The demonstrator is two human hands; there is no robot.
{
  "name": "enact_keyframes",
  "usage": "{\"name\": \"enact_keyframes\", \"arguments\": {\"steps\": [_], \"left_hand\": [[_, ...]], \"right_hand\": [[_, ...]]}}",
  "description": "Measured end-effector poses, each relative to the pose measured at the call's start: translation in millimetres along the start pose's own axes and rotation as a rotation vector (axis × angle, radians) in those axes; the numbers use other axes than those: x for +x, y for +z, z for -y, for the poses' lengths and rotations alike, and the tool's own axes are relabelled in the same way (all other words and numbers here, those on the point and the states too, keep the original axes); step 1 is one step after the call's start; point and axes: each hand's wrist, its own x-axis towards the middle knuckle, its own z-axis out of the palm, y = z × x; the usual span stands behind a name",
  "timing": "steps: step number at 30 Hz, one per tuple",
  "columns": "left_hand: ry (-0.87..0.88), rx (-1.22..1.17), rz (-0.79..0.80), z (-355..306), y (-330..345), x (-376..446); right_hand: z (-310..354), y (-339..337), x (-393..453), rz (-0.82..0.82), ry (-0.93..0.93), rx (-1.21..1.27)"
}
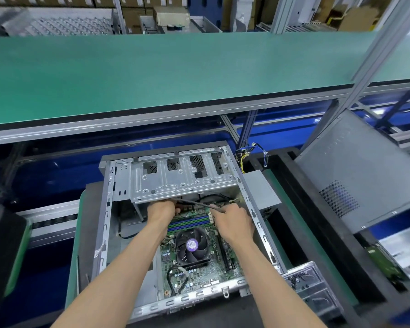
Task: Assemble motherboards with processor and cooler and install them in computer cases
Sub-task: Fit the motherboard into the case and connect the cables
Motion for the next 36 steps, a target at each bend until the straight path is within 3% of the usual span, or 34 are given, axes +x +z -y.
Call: {"name": "enact_keyframes", "arguments": {"steps": [4,6,9,12,13,16,18,22,24,27,31,36], "left_hand": [[0.251,0.610,0.056,-0.9,-8.5,-6.8],[0.372,0.706,0.136,-3.5,-12.7,-17.7],[0.542,0.653,0.330,-5.7,-24.1,-34.8],[0.548,0.349,0.637,-11.5,-31.4,-51.4],[0.603,0.341,0.655,-10.9,-30.5,-56.4],[0.982,0.911,0.346,-5.1,-22.6,-69.9],[1.134,1.126,0.207,-0.3,-15.9,-72.1],[0.983,0.927,0.151,-0.7,-16.1,-57.9],[0.847,0.797,0.127,0.8,-19.6,-53.1],[0.783,0.630,0.154,2.3,-19.8,-51.6],[0.693,0.436,0.255,2.9,-17.3,-50.5],[0.506,0.092,0.348,4.8,-17.5,-46.1]], "right_hand": [[-1.7,2.9,5.3,0.014,0.064,0.105],[-1.8,2.0,4.7,0.002,0.070,0.037],[-1.8,1.3,3.1,0.000,0.048,-0.139],[-0.7,0.0,0.5,0.026,0.014,-0.274],[0.4,-0.6,-0.8,0.032,-0.010,-0.317],[5.1,3.3,-5.9,0.066,-0.134,-0.385],[10.0,6.3,-6.4,0.086,-0.210,-0.312],[16.0,10.7,-1.8,0.105,-0.262,0.114],[17.9,8.2,-3.5,0.142,-0.233,0.353],[18.7,3.9,-5.6,0.199,-0.200,0.646],[20.8,-0.6,-6.7,0.191,-0.237,0.839],[20.4,-3.9,-7.9,0.214,-0.282,0.876]]}}
